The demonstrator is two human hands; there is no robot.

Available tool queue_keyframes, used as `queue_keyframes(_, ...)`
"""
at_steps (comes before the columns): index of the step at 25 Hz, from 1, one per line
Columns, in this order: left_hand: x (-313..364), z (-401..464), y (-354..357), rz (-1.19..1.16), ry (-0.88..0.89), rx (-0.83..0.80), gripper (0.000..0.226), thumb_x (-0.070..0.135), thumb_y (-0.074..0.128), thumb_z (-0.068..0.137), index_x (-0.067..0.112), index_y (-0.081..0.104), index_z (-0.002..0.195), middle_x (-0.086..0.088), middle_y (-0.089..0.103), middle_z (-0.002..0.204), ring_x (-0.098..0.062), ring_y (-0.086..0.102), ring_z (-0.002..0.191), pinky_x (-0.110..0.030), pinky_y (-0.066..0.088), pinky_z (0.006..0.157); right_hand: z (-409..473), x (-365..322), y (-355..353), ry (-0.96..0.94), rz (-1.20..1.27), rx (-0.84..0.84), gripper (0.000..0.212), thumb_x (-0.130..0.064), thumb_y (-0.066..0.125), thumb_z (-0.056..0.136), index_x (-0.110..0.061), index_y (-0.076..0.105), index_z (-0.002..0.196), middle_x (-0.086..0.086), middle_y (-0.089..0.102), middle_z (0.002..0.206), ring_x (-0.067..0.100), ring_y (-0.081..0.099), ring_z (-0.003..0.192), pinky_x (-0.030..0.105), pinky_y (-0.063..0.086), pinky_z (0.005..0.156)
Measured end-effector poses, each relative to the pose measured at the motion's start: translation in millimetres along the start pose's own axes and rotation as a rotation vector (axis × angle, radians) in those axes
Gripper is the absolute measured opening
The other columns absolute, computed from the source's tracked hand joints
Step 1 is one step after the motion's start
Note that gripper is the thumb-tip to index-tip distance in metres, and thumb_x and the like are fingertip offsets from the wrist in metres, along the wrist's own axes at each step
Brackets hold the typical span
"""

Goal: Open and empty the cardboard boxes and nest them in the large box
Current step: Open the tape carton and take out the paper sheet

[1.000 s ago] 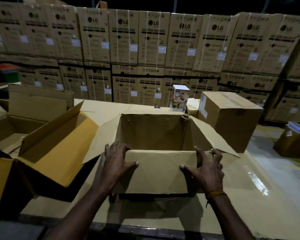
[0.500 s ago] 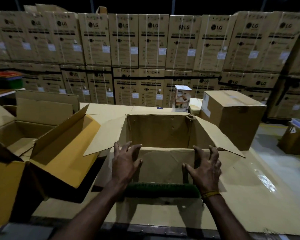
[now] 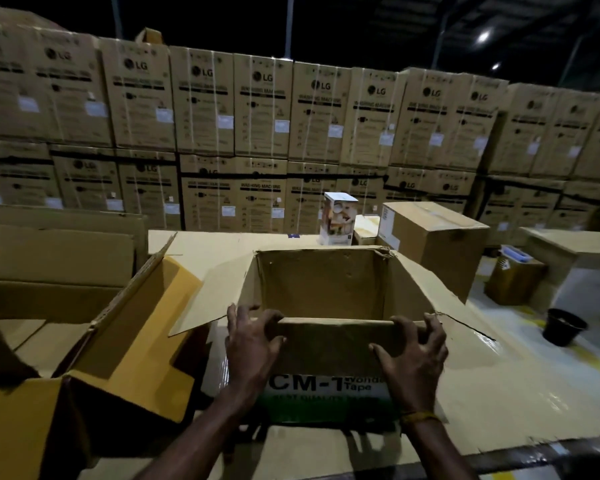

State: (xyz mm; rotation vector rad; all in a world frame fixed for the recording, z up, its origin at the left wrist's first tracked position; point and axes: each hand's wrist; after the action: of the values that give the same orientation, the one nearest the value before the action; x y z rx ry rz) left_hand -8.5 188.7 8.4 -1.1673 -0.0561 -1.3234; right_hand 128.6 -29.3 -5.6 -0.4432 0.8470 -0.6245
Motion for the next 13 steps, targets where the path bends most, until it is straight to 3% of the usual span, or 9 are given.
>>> queue_keyframes(6, -24.4, 7.7, -47.2, -0.159, 0.113, 0.029, 0.039, 0.017, 0.084, 0.069, 0.033, 0.07, 0.102, -0.002, 0.045, 0.128, -0.024, 0.041, 0.127, -0.043, 0.051, 0.091, -41.4, -60.4, -27.6, -0.028, -0.049, 0.207, 0.061, -0.021, 0.093, 0.06, -0.022, 0.066, 0.115, 0.016, 0.031, 0.146, 0.042, 0.034, 0.133, 0.055, 0.036, 0.104)
queue_keyframes(10, -12.3, 13.8, -90.8, -0.261, 0.228, 0.054, 0.037, 0.02, 0.081, 0.073, 0.035, 0.068, 0.104, -0.002, 0.041, 0.13, -0.022, 0.04, 0.126, -0.04, 0.052, 0.089, -56.3, -96.5, -66.6, -0.079, -0.05, 0.341, 0.061, -0.015, 0.089, 0.063, -0.023, 0.061, 0.118, 0.016, 0.029, 0.146, 0.04, 0.033, 0.134, 0.053, 0.033, 0.108)
queue_keyframes(13, 0.8, 20.6, -126.0, -0.341, 0.316, 0.096, 0.035, 0.021, 0.079, 0.075, 0.034, 0.067, 0.105, -0.004, 0.041, 0.131, -0.022, 0.04, 0.127, -0.042, 0.053, 0.092, -60.4, -130.3, -102.3, -0.112, -0.044, 0.447, 0.058, -0.014, 0.085, 0.066, -0.022, 0.06, 0.118, 0.019, 0.03, 0.144, 0.038, 0.033, 0.134, 0.043, 0.029, 0.109)
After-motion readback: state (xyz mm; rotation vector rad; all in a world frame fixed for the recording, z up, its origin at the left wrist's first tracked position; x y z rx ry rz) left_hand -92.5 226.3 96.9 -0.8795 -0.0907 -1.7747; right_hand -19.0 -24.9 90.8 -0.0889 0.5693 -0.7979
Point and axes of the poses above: each hand's wrist, its own z-axis towards the middle knuckle, its own y-axis out of the palm, x = y × z
